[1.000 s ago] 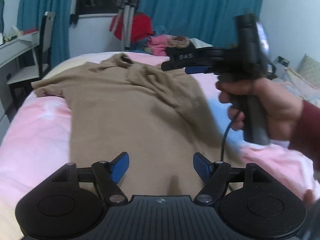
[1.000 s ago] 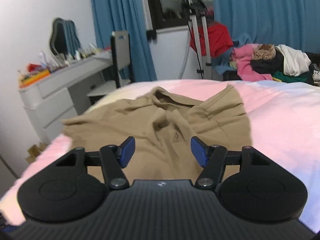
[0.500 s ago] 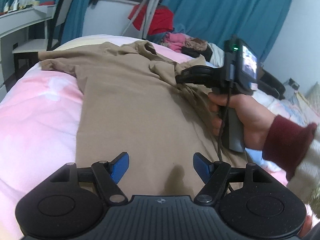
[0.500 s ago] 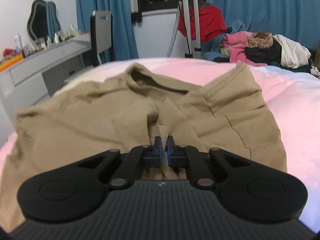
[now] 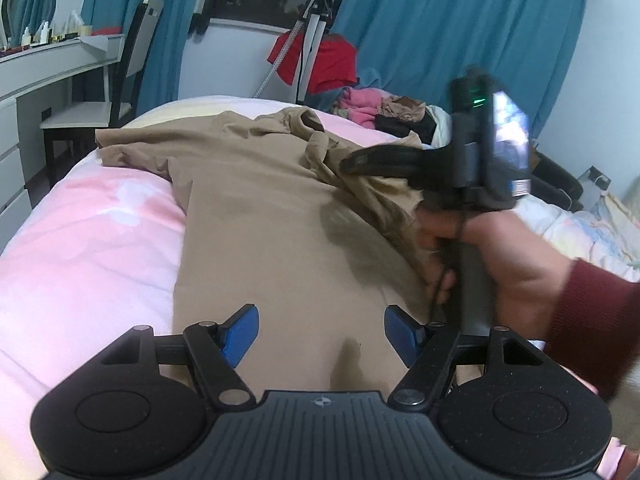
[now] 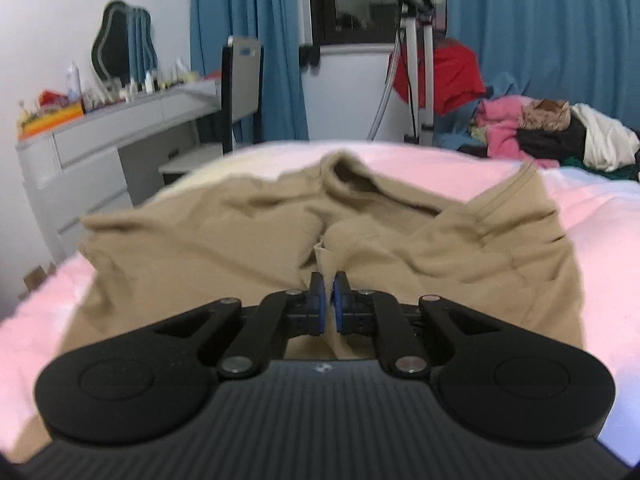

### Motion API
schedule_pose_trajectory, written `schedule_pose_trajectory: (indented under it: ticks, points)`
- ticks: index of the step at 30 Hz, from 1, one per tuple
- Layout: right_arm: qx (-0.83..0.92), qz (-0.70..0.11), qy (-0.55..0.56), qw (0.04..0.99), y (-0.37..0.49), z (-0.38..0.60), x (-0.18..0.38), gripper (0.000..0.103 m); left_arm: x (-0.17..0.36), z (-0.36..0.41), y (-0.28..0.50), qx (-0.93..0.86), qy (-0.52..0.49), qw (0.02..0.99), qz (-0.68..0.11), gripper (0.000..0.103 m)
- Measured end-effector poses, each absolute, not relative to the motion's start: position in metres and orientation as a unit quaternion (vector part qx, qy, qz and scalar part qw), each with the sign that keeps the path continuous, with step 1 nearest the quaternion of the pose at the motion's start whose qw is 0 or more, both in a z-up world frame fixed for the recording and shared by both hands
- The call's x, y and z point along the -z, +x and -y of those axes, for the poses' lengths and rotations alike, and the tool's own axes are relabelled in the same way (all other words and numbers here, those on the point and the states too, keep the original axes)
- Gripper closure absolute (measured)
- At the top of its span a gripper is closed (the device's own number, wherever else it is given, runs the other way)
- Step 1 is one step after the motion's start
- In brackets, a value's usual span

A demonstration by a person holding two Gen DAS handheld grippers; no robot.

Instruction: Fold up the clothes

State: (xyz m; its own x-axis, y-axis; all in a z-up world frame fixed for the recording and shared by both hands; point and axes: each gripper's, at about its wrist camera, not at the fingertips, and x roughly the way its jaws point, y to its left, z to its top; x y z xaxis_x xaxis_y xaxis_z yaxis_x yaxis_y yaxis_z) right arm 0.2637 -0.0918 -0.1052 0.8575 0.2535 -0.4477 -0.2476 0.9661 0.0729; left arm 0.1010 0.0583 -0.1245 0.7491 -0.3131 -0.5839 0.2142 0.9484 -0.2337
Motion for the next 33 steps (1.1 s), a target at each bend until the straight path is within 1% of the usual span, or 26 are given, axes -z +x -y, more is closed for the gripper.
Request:
schedule_pose_trajectory:
  ticks: [4,6,7,8,9,10,11,13,17,20,26,29,33]
  points:
    - [-0.129,-0.196,0.009,0.972,0.23,0.102,0.07,0.093,0.119,-0.057,0.098,0.136,-0.069,0.938,-0.312,0.03]
    - [-0.122,-0.179,0.013,0.976,0.206,0.11,0.053,0.091,0.116,-0.057,0.095,0.133,-0.065,0.941,-0.304,0.027]
    - [-0.121,-0.174,0.011,0.977,0.195,0.113,0.047,0.083,0.114,-0.057,0.094,0.131,-0.063,0.943,-0.3,0.026]
    - [-0.121,-0.168,0.008,0.978,0.183,0.116,0.041,0.055,0.112,-0.056,0.092,0.128,-0.061,0.944,-0.296,0.025]
    - [-0.124,-0.161,0.008,0.979,0.169,0.12,0.036,0.036,0.11,-0.056,0.089,0.124,-0.058,0.946,-0.293,0.025]
    - [-0.128,-0.155,0.011,0.98,0.157,0.125,0.033,0.004,0.108,-0.056,0.087,0.121,-0.056,0.948,-0.29,0.023]
    - [-0.131,-0.149,0.015,0.98,0.144,0.129,0.029,0.0,0.106,-0.055,0.085,0.118,-0.053,0.949,-0.287,0.022]
    - [-0.138,-0.139,0.021,0.98,0.12,0.138,0.023,0.0,0.102,-0.055,0.08,0.112,-0.046,0.952,-0.28,0.019]
    - [-0.123,-0.144,0.035,0.981,0.084,0.152,0.02,0.0,0.095,-0.054,0.07,0.097,-0.038,0.957,-0.271,0.009]
    - [-0.107,-0.134,0.037,0.984,0.055,0.16,0.023,0.0,0.091,-0.056,0.066,0.085,-0.048,0.958,-0.27,0.006]
    - [-0.081,-0.138,0.058,0.985,0.033,0.175,0.031,0.0,0.089,-0.069,0.081,0.042,-0.112,0.951,-0.287,0.005]
    - [-0.074,-0.138,0.082,0.984,0.038,0.184,0.038,0.0,0.1,-0.091,0.119,0.01,-0.159,0.94,-0.301,0.005]
    - [-0.042,-0.145,0.078,0.985,0.052,0.191,0.053,0.0,0.115,-0.122,0.172,-0.034,-0.222,0.921,-0.318,0.006]
